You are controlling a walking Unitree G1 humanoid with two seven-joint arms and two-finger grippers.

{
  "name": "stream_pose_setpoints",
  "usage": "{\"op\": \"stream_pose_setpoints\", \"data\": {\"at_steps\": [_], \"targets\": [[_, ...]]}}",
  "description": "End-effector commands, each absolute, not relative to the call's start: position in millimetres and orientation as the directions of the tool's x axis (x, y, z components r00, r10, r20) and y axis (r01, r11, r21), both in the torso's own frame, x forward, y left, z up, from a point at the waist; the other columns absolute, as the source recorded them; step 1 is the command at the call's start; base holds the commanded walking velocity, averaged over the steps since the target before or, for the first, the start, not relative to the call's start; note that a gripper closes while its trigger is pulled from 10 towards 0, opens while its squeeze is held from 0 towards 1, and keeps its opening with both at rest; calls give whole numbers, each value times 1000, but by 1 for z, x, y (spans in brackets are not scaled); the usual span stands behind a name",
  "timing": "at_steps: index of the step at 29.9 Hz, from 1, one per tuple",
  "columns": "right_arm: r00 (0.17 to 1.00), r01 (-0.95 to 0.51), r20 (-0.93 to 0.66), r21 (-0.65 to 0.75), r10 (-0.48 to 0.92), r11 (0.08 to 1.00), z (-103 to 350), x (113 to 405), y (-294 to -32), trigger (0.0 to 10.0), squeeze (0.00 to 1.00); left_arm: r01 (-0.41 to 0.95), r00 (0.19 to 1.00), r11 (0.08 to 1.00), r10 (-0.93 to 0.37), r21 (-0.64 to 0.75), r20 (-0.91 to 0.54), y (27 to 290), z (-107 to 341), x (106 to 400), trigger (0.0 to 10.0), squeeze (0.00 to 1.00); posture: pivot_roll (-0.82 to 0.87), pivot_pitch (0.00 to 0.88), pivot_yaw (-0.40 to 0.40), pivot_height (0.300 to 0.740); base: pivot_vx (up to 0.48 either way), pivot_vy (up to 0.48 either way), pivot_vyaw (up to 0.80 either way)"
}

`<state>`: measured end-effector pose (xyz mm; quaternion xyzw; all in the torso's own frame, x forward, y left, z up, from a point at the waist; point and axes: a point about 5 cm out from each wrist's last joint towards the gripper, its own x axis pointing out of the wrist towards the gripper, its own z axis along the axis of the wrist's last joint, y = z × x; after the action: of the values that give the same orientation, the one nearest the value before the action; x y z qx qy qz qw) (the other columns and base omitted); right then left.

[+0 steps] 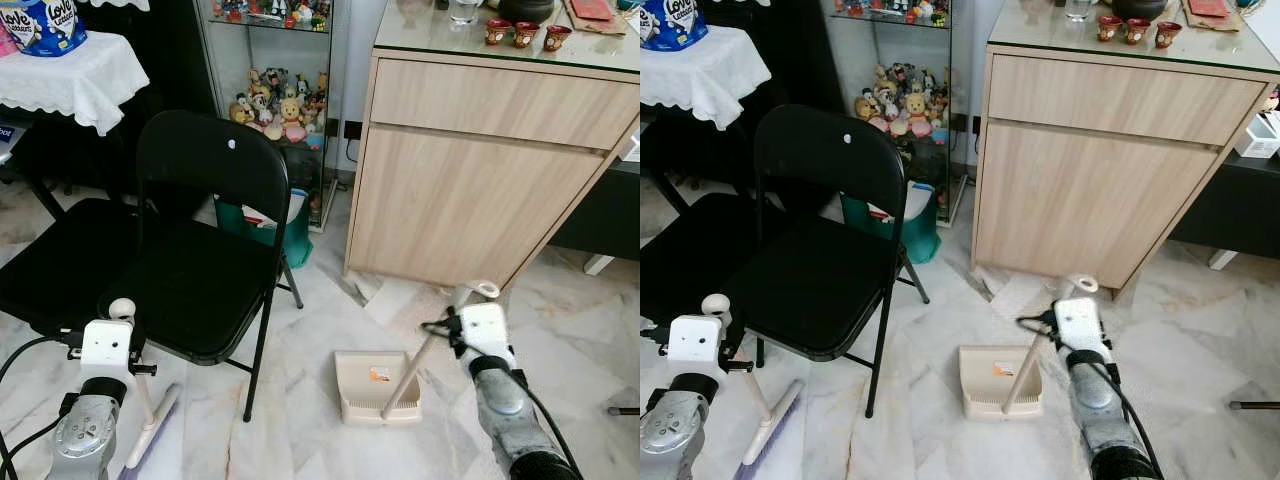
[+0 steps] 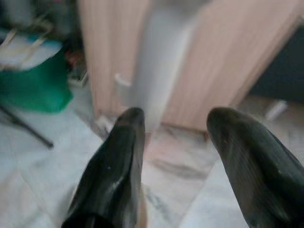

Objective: Sweep floor

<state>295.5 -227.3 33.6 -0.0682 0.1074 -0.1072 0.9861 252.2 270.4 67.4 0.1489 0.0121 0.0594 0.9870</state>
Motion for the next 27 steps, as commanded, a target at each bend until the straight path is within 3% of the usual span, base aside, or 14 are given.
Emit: {"op": "stream_pose_setpoints", "data": {"at_steps": [1,15,16,17,18,19,27], "targets": [[951,234,-184,-104,-250,967,35,295,-232,10000,1000,-114,993,941,117,319,11,273,71,253,10000,0,-5,99,6,740,0,0,0],[938,260,-211,-103,-276,960,30,291,-238,10000,1000,-113,993,940,116,322,9,273,70,253,10000,0,-6,102,7,740,0,0,0],[938,259,-211,-102,-275,961,30,291,-238,10000,925,-113,993,940,117,322,9,273,70,253,10000,0,-6,102,7,740,0,0,0],[939,255,-212,-103,-272,961,29,291,-238,10000,255,-113,993,940,117,323,9,273,70,253,10000,0,-6,102,8,740,0,0,0],[939,255,-212,-103,-272,961,29,291,-238,10000,255,-113,993,940,117,323,9,273,70,253,10000,0,-6,102,8,740,0,0,0],[939,251,-214,-103,-268,963,29,291,-237,10000,0,-114,993,939,117,323,9,274,70,253,10000,0,-6,102,8,740,0,0,0],[966,138,-218,-5,-135,990,28,294,-225,10000,0,-118,993,938,122,327,8,274,70,253,10000,0,-8,100,8,740,0,0,0]]}}
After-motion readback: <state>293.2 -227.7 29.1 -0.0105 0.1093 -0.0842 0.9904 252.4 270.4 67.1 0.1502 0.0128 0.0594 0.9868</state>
